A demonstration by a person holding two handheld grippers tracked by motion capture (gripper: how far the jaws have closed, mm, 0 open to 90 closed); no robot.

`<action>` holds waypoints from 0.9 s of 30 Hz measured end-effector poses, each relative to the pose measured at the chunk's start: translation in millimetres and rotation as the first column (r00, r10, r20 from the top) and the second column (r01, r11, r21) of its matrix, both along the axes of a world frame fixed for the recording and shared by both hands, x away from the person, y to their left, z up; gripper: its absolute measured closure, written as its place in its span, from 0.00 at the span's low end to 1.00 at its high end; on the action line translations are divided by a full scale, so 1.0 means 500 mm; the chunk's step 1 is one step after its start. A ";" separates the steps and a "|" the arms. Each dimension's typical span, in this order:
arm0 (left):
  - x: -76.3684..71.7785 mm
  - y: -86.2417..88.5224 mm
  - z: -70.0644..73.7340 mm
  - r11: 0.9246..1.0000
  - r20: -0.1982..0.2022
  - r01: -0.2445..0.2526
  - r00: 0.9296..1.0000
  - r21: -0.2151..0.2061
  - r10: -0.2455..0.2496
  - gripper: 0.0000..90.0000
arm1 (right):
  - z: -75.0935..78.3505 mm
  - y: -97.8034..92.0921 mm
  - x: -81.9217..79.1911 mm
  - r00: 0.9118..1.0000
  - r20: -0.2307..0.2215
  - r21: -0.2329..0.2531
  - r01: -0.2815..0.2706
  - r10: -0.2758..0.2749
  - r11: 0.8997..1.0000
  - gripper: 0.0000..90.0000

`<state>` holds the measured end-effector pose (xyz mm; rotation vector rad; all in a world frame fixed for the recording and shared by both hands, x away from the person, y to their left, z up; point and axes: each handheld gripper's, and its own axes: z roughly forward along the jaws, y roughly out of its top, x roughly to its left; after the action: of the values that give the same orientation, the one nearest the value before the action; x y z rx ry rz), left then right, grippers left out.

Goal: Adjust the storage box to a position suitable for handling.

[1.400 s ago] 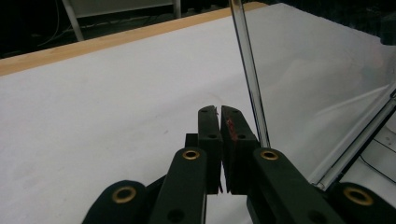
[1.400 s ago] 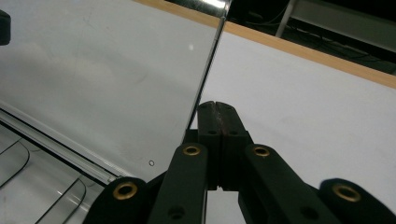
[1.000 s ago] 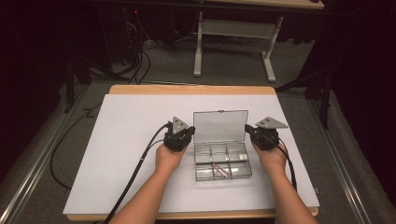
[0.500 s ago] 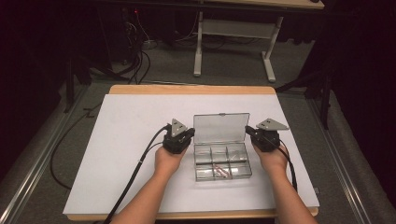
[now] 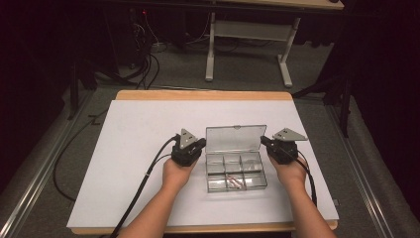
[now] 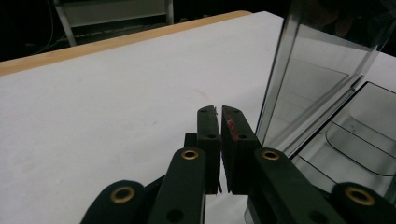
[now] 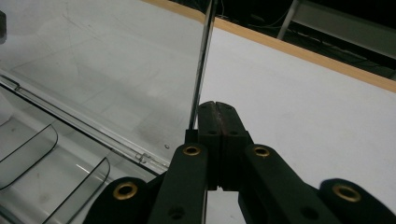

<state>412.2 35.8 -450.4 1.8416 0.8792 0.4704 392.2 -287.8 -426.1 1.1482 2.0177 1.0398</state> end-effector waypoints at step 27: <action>-0.040 0.044 -0.005 1.000 0.044 0.003 0.999 0.021 -0.004 0.93 | -0.030 -0.055 -0.073 1.000 -0.001 -0.010 0.024 -0.024 1.000 1.00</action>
<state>392.3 58.0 -452.9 1.8446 0.8440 0.5179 355.9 -315.1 -441.2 1.1656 2.0032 1.0160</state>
